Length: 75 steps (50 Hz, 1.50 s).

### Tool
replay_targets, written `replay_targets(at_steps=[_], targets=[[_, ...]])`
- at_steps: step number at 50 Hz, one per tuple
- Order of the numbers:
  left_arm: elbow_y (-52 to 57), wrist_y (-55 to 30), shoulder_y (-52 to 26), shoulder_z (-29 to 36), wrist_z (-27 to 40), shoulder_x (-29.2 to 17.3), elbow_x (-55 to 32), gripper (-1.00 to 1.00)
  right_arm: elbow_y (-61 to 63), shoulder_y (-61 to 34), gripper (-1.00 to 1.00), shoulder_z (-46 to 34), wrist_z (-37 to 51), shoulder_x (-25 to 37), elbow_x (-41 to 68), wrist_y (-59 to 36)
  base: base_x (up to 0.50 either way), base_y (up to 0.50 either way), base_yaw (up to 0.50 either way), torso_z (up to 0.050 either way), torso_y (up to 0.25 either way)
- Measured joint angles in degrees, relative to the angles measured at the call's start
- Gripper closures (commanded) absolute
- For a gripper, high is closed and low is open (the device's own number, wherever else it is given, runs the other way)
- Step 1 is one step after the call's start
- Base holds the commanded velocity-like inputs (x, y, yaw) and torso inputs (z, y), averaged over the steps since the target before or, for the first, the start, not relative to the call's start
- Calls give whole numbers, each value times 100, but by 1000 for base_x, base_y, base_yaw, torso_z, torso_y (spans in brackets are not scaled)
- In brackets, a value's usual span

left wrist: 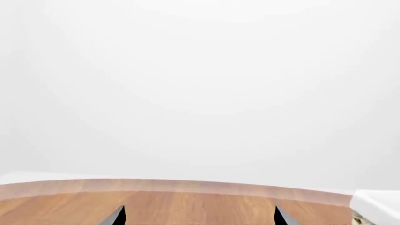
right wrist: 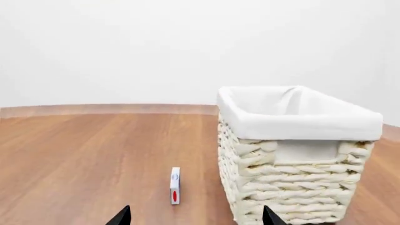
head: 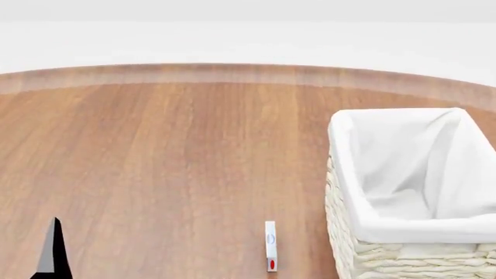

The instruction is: Pick up the tomato sauce, and put it in the basket.

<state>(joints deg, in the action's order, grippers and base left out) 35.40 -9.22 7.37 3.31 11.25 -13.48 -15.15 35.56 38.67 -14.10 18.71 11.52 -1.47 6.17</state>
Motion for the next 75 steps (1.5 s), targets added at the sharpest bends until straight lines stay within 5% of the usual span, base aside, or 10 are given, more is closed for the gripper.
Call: replay_targets(at_steps=[27,75], targets=[[-34,207,139,111,88,-118,-92,-100,-2077,420,-100,-1690,1726,834,118,2218,0,0,0,0,0],[-244,439,169,311,222,-245,-152,-100,-2292,483,-100,-2366,2851,1446,30,2582,0,0,0,0,0]])
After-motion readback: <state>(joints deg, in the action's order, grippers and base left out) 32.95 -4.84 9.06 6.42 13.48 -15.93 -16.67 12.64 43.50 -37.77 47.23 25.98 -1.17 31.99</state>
